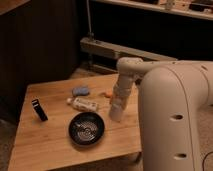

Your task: Place the ceramic cup over the eraser

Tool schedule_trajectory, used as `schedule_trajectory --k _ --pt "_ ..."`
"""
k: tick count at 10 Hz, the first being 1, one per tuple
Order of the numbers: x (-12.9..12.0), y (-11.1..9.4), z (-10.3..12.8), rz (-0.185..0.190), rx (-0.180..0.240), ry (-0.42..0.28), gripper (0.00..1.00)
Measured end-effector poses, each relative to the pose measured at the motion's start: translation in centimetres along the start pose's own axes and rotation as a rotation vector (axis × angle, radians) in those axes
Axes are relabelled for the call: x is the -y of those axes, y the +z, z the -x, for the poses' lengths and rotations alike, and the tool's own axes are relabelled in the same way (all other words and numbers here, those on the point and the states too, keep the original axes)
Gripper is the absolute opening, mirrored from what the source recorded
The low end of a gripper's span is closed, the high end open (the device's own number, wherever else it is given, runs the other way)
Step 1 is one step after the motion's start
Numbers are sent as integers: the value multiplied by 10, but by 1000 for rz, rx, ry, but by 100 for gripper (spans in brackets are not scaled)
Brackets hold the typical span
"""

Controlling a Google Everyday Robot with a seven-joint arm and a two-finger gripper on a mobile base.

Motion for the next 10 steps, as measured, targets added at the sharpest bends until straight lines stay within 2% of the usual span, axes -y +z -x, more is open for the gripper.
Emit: schedule_trajectory --k 2,3,8,10 --pt "-1 0 -1 -2 -9 -10 4" --pt "-1 0 -2 -3 -14 -15 0" --pt "-1 -6 0 2 -20 -21 0" --pt "-3 -23 4 4 0 -19 0"
